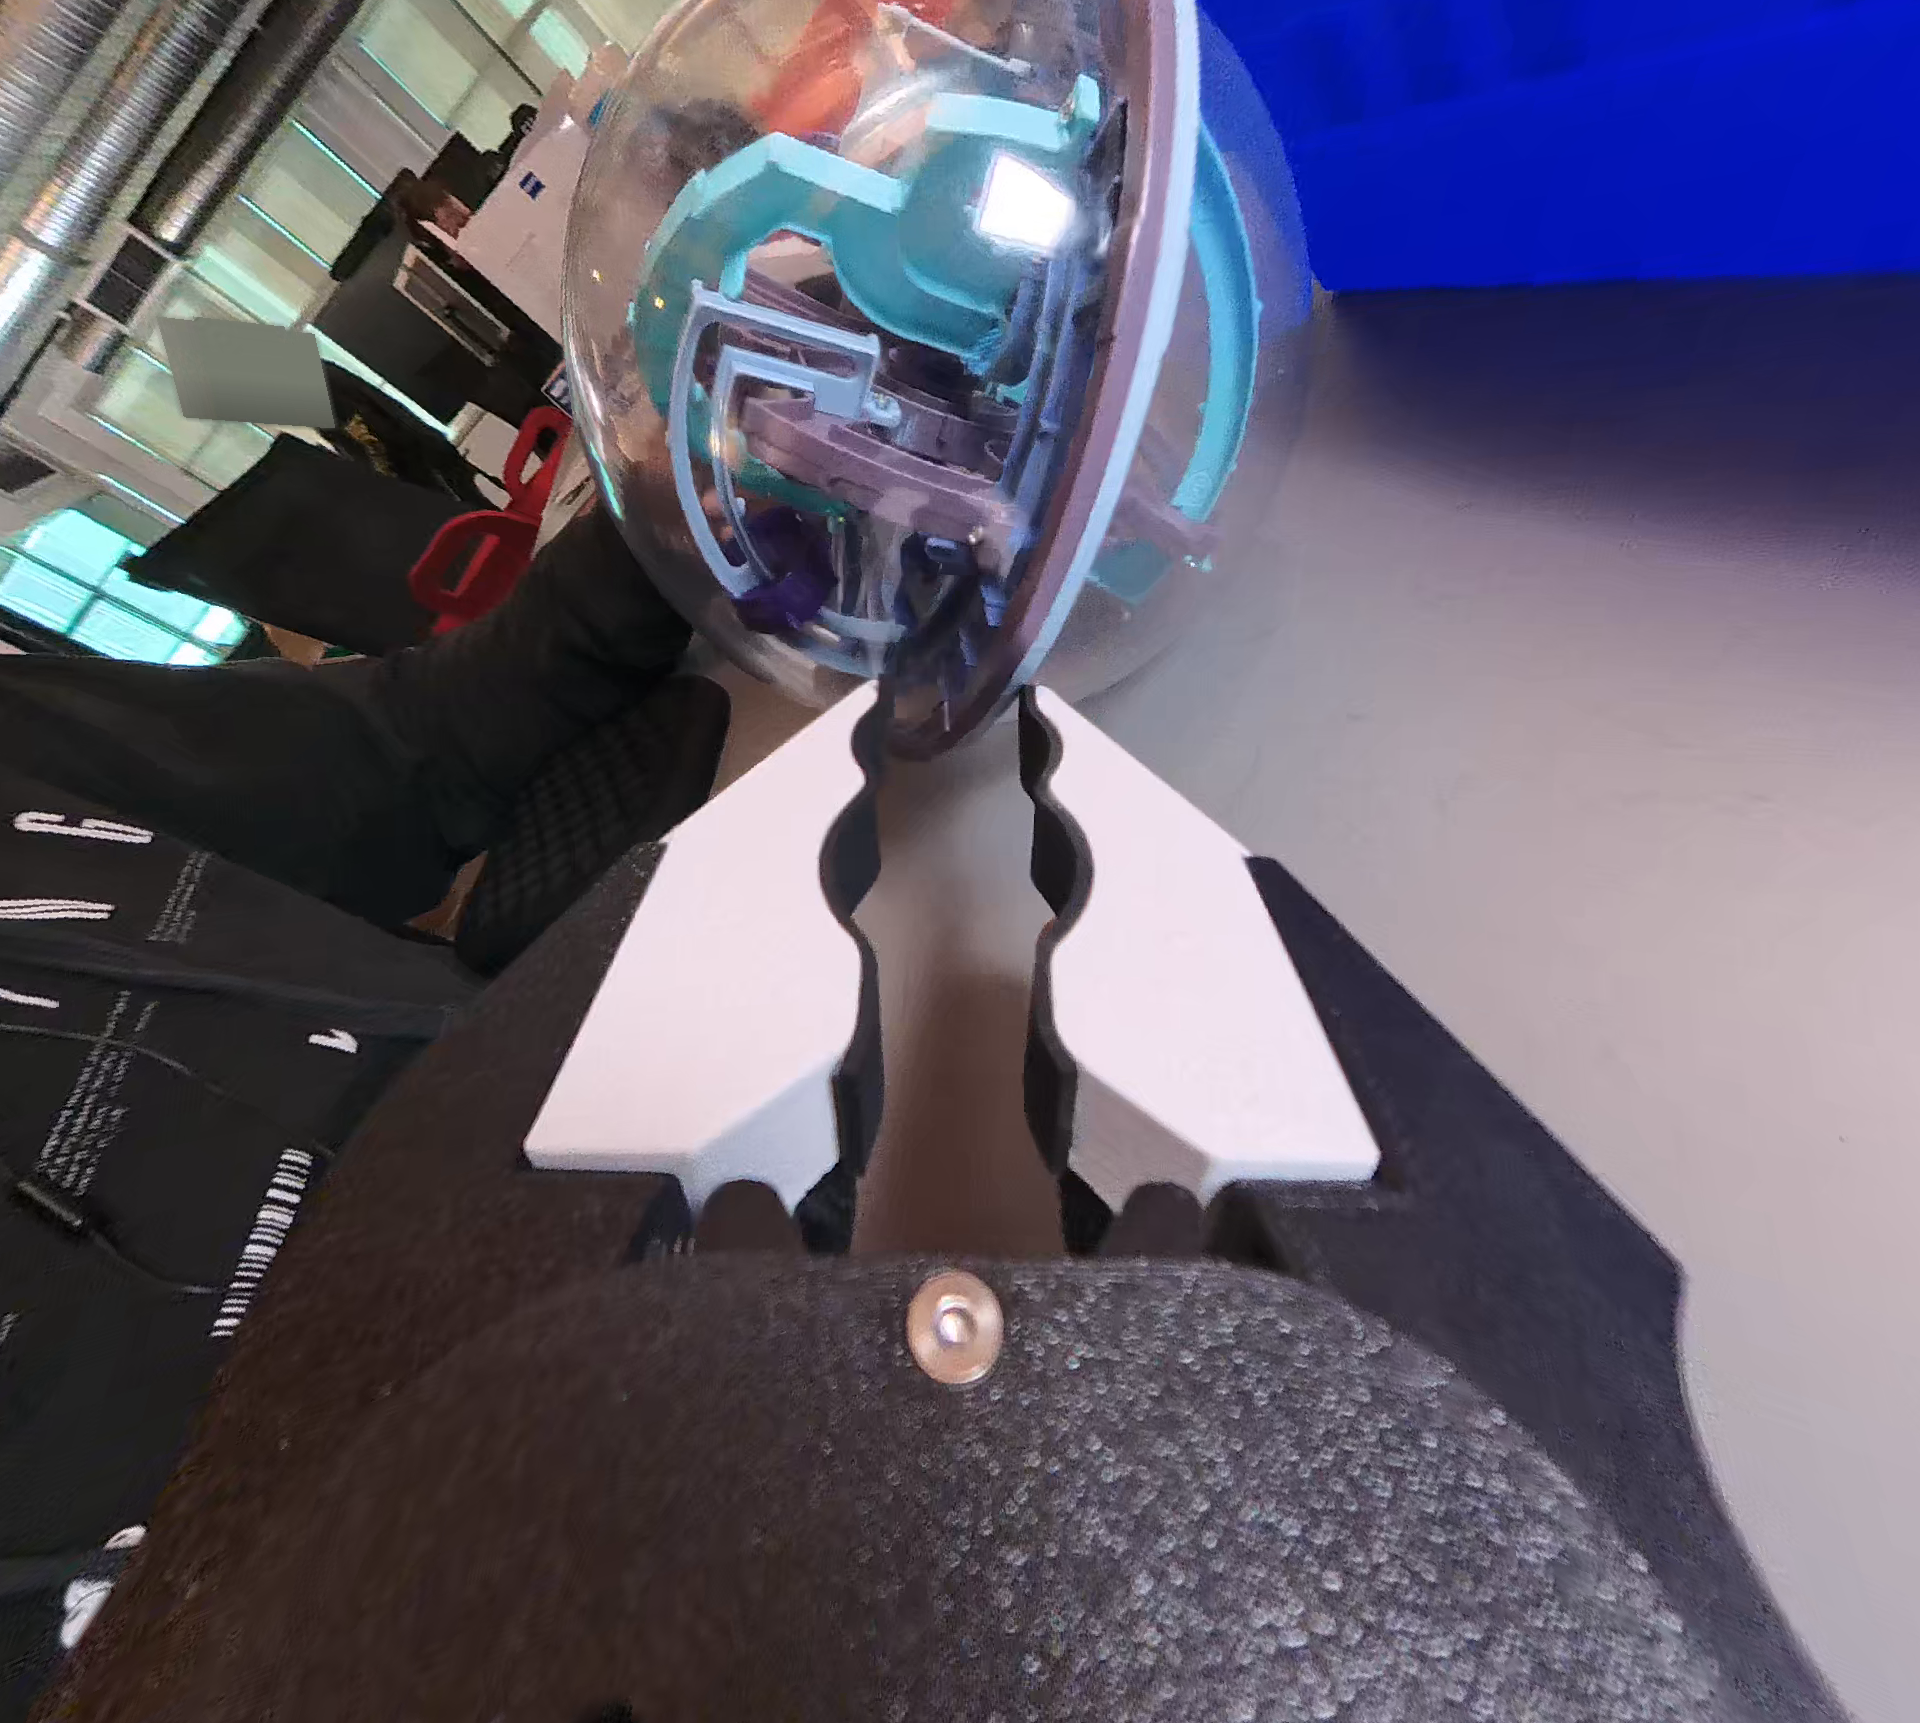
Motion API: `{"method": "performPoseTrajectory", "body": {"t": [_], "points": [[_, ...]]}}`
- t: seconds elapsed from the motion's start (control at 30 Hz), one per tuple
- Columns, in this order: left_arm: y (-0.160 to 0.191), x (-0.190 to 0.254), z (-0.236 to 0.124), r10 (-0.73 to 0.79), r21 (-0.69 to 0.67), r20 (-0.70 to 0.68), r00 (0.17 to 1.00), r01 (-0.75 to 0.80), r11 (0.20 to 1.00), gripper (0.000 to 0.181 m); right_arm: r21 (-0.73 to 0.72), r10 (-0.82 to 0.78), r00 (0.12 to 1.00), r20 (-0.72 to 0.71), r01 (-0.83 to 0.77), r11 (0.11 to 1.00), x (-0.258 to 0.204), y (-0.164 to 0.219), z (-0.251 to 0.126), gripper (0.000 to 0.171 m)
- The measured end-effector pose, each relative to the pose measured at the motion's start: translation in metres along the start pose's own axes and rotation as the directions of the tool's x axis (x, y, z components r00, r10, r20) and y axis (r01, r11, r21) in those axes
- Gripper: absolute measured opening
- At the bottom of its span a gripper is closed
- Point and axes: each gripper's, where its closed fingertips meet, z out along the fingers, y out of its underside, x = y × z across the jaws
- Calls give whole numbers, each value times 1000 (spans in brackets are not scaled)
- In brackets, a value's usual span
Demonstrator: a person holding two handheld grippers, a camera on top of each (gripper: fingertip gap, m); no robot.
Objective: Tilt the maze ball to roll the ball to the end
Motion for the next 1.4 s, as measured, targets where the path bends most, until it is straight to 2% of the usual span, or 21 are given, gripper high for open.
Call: {"method": "performPoseTrajectory", "body": {"t": [0.1, 0.33, 0.47, 0.53, 0.57, 0.7, 0.77, 0.87, 0.93, 1.0, 1.07, 1.27, 1.4], "points": [[0, -3, 0, -26, 13, -6, 1000, 26, 1000, 7, -12, 21, 999, 27, -20, 1000, -2, 4, 2, 8], [2, 6, 1, 21, 17, -59, 998, -20, 1000, 7, -29, 4, 999, 53, -3, 1000, -9, 11, -1, 8], [5, 24, 1, 30, 16, -154, 988, -28, 999, 22, -52, 34, 997, 72, -31, 998, -11, 16, -5, 7], [7, 24, -1, 49, 13, -137, 989, -47, 999, 17, -72, 44, 996, 77, -39, 997, -11, 19, -4, 7], [8, 23, -2, 56, 9, -126, 991, -55, 998, 6, -82, 47, 995, 85, -40, 996, -12, 21, -4, 7], [9, 27, -4, 67, -5, -147, 987, -69, 998, 6, -126, 13, 995, 96, -1, 992, -17, 29, -1, 7], [10, 29, -4, 51, -16, -162, 986, -54, 998, 5, -160, -15, 995, 101, 31, 987, -20, 35, 1, 9], [10, 32, -6, 47, -39, -181, 982, -55, 998, 5, -199, -48, 992, 120, 72, 977, -24, 42, 3, 26], [11, 35, -6, 68, -55, -187, 980, -80, 995, 5, -198, -51, 993, 107, 72, 978, -21, 41, 3, 29], [13, 36, -6, 88, -70, -187, 978, -102, 992, 5, -186, -44, 995, 88, 60, 981, -17, 38, 2, 24], [13, 37, -7, 73, -73, -200, 977, -89, 993, 5, -163, -48, 996, 79, 60, 985, -14, 34, -1, 9], [7, 55, -9, 83, -12, -277, 957, -90, 996, 5, -129, -120, 986, 118, 135, 982, -26, 32, -2, 6], [2, 71, -10, 166, 56, -299, 940, -156, 986, 6, -89, -147, 985, 90, 155, 984, -26, 26, 0, 6]]}}
